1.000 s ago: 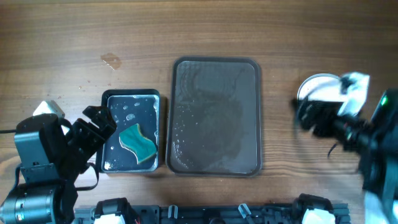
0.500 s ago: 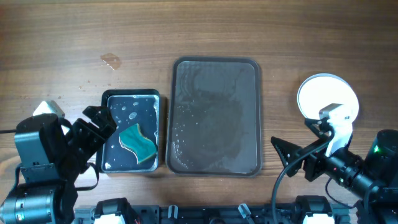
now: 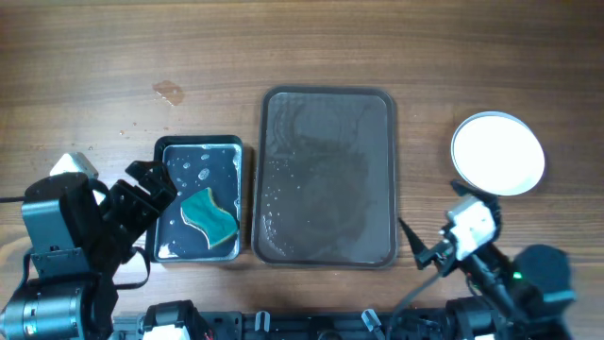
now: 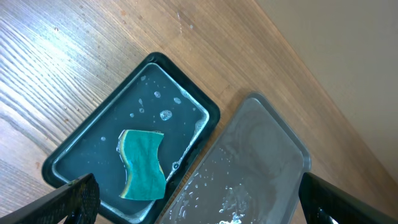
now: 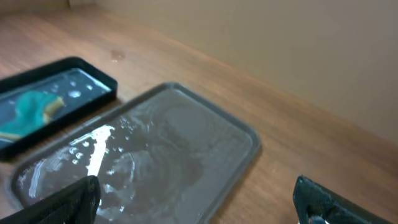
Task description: Clean dirty plates on tray and stack at the side
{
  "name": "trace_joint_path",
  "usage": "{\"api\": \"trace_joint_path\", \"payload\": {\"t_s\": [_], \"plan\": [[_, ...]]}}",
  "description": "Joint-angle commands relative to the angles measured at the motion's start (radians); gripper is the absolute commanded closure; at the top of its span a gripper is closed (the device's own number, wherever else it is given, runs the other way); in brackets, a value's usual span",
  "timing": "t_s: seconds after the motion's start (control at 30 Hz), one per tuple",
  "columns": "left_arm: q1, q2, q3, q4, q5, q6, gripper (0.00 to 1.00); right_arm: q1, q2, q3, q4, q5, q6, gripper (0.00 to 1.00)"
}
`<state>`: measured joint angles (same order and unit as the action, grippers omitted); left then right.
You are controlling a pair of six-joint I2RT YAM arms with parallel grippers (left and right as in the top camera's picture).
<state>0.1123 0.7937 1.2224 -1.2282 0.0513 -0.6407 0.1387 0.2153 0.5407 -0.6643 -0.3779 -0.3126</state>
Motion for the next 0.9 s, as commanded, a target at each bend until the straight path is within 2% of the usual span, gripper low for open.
{"api": "trace_joint_path", "payload": {"t_s": [0.0, 0.13, 0.23, 0.43, 0.87], "plan": [[-0.003, -0.002, 0.012, 0.002, 0.011, 0.005, 0.0, 0.004, -0.115, -0.163, 0.084, 0.02, -0.002, 0.0], [-0.003, -0.002, 0.012, 0.002, 0.011, 0.005, 0.0, 0.004, -0.212, -0.293, 0.227, 0.02, -0.002, 0.0], [-0.003, -0.002, 0.012, 0.002, 0.011, 0.005, 0.0, 0.004, -0.212, -0.358, 0.338, 0.02, -0.002, 0.0], [-0.003, -0.002, 0.012, 0.002, 0.011, 0.005, 0.0, 0.004, -0.212, -0.539, 0.71, 0.021, -0.003, 0.0], [-0.003, -0.002, 0.012, 0.002, 0.011, 0.005, 0.0, 0.004, -0.208, -0.536, 0.696, 0.023, -0.002, 0.0]]}}
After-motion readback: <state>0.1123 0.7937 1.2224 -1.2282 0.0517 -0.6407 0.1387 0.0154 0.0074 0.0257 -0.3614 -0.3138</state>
